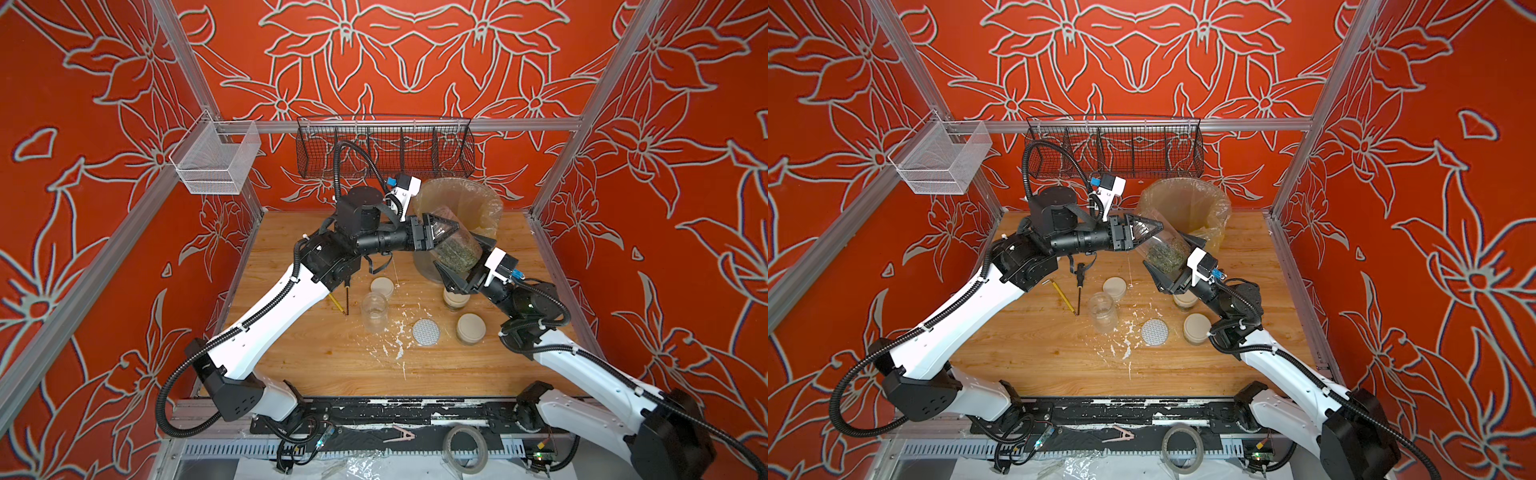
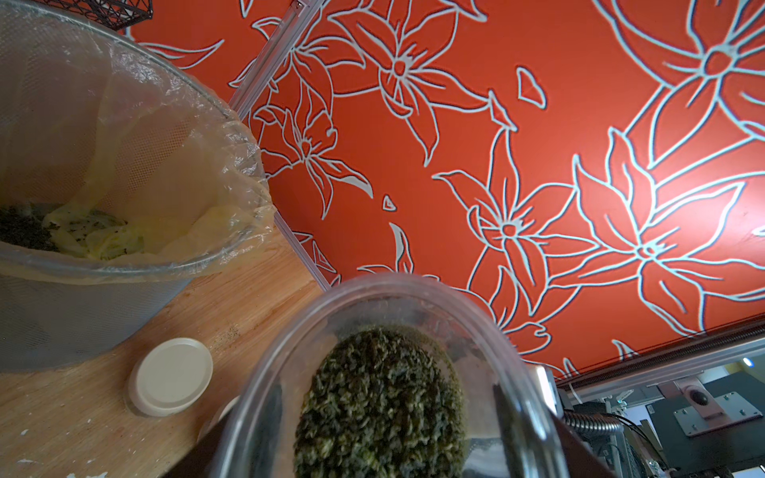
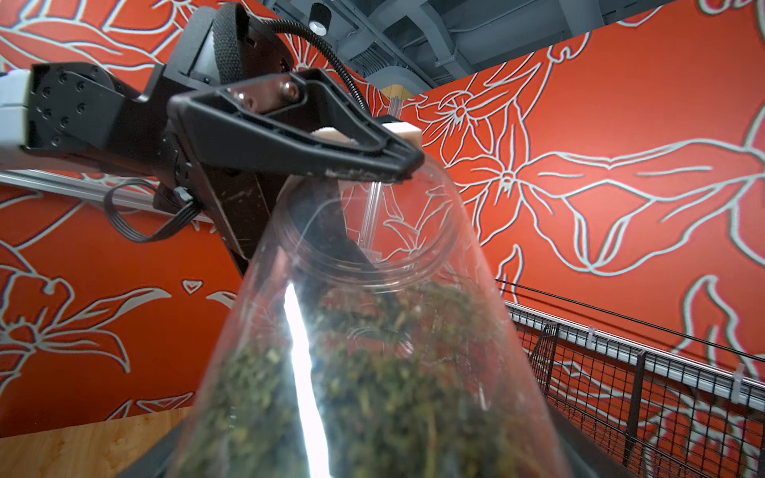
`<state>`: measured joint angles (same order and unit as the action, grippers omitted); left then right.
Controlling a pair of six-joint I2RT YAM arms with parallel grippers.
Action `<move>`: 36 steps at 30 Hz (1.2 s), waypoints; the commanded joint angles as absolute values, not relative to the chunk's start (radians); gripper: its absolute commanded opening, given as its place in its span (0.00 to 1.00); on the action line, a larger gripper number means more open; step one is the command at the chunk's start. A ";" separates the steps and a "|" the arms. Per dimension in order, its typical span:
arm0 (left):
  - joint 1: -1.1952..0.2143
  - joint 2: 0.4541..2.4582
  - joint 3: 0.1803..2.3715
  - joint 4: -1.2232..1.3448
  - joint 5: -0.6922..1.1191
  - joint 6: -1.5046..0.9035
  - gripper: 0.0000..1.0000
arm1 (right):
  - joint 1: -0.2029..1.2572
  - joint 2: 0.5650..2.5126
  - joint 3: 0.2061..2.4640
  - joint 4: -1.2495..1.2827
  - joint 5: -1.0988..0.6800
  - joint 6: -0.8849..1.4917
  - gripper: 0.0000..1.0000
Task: Empty moldy tea leaves from jars
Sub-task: Adjust the jar.
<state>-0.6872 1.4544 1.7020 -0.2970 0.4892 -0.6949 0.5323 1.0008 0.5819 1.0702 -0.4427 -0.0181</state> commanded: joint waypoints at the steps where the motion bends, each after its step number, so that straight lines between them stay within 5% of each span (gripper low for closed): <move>1: -0.675 1.445 1.722 -0.246 0.502 -0.707 0.55 | 0.537 0.974 0.597 1.125 -0.438 -0.016 0.95; 13: -0.673 1.452 1.718 -0.229 0.525 -0.724 0.57 | 0.536 0.991 0.629 1.093 -0.497 -0.002 0.65; 17: -0.673 1.450 1.727 -0.241 0.514 -0.699 0.98 | 0.537 0.981 0.636 1.074 -0.465 0.009 0.60; 29: -0.673 1.279 1.657 -0.323 0.196 -0.510 0.97 | 0.537 0.911 0.699 0.883 -0.249 -0.017 0.44; 36: -0.673 1.196 1.604 -0.369 0.180 -0.361 0.97 | 0.527 0.939 0.858 0.591 -0.111 -0.068 0.43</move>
